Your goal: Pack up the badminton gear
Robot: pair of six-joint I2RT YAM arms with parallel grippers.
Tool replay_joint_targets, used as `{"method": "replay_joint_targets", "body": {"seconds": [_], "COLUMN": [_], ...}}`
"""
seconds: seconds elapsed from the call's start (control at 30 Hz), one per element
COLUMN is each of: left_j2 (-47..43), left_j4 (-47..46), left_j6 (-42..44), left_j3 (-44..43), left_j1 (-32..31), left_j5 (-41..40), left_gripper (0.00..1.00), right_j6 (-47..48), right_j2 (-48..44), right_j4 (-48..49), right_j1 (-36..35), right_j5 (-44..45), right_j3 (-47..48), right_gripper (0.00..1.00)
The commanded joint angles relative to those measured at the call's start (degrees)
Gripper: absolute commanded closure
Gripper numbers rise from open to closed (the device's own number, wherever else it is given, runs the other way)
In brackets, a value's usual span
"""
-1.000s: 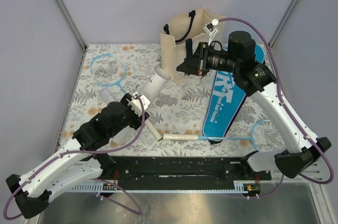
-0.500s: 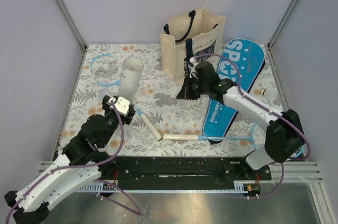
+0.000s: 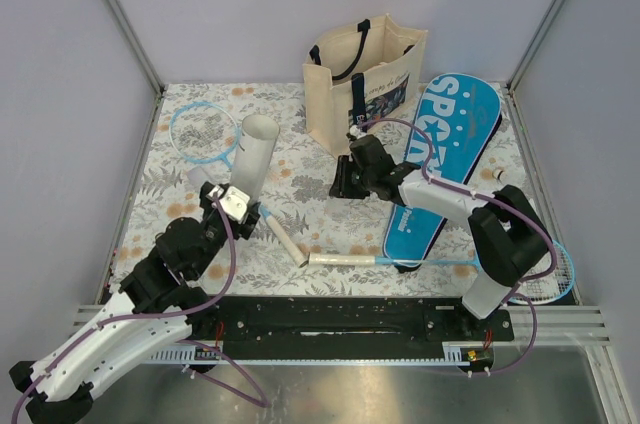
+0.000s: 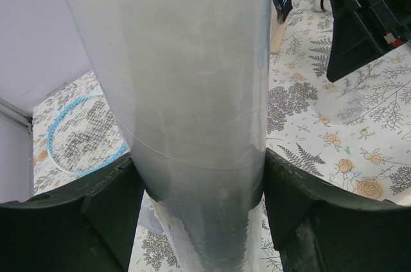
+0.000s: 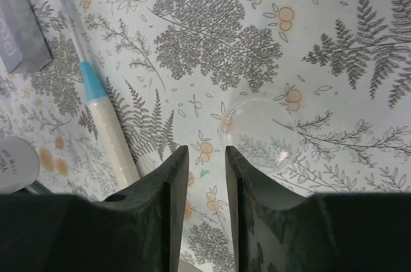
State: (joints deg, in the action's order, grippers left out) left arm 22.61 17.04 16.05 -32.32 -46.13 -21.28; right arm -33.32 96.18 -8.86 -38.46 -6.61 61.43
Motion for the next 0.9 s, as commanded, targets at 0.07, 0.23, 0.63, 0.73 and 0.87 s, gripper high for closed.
{"method": "replay_joint_targets", "body": {"seconds": [0.07,0.23,0.63,0.73,0.87], "left_j2": [-0.4,0.0,-0.6,-0.5,-0.8], "left_j4": [-4.6,-4.6,-4.4,-4.4,-4.3], "left_j6": [-0.5,-0.5,-0.7,-0.7,-0.7], "left_j3": [-0.2,0.0,0.2,0.1,0.3], "left_j1": [0.2,0.1,0.2,0.2,0.1], "left_j5": [2.7,3.5,5.5,5.6,5.7], "left_gripper": [0.58,0.58,0.57,0.57,0.57], "right_j6": [2.5,-5.0,-19.7,-21.4,-24.4], "right_j2": [-2.5,-4.9,1.0,4.8,7.3], "right_j4": [-0.8,7.1,28.4,31.6,33.3], "right_j1": [2.8,12.9,22.5,23.4,25.3], "right_j5": [6.3,4.2,5.2,4.3,4.5], "right_j3": [2.4,-3.5,-10.0,-9.1,-10.1], "right_gripper": [0.57,0.52,0.45,0.43,0.43]}}
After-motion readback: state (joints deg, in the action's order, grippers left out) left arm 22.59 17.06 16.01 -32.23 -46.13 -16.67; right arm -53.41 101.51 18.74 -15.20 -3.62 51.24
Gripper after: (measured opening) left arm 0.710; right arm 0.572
